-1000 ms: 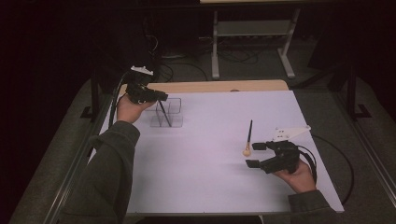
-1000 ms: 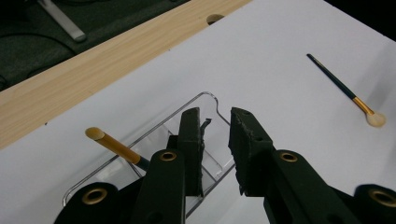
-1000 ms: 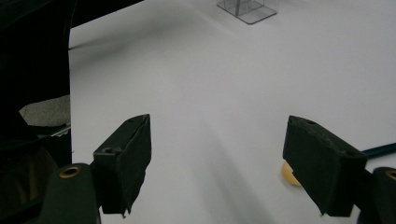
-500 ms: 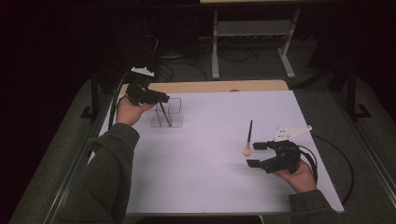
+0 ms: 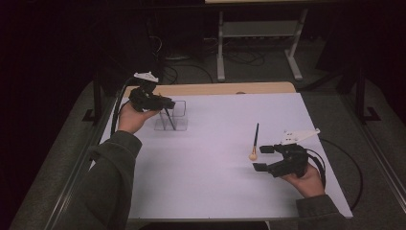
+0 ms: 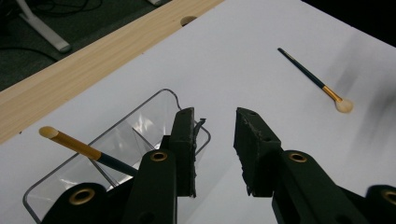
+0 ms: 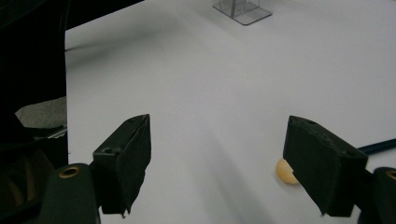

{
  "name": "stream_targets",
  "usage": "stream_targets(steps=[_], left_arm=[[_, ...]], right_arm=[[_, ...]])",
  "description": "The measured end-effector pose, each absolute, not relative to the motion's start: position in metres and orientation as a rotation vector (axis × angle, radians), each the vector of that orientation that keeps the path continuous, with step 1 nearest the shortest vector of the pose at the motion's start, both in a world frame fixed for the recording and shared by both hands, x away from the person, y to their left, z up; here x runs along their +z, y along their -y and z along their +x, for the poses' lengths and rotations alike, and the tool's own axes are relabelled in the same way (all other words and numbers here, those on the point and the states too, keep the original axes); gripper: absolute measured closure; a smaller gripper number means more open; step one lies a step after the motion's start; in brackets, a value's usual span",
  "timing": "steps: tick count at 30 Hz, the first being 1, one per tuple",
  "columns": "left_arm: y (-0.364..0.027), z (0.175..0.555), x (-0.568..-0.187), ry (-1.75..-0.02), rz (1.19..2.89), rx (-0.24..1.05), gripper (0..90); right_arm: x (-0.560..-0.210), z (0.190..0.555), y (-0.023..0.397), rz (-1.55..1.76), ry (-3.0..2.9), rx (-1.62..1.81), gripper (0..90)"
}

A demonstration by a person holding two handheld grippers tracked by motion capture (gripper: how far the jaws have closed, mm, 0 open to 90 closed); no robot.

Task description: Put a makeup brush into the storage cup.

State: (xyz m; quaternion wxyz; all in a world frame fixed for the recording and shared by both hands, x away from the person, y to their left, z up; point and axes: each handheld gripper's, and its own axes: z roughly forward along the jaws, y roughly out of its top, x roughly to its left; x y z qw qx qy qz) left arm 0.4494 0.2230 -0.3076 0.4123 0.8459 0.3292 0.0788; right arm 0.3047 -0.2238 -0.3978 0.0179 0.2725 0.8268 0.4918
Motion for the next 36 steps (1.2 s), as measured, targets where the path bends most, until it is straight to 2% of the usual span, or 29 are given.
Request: stream_targets(steps=[36], left_arm=[[-0.222, 0.413, -0.314, -0.771, 2.146, 0.161, 52.4]], right_arm=[[-0.401, 0.305, 0.223, 0.871, -2.572, 1.503, 20.8]])
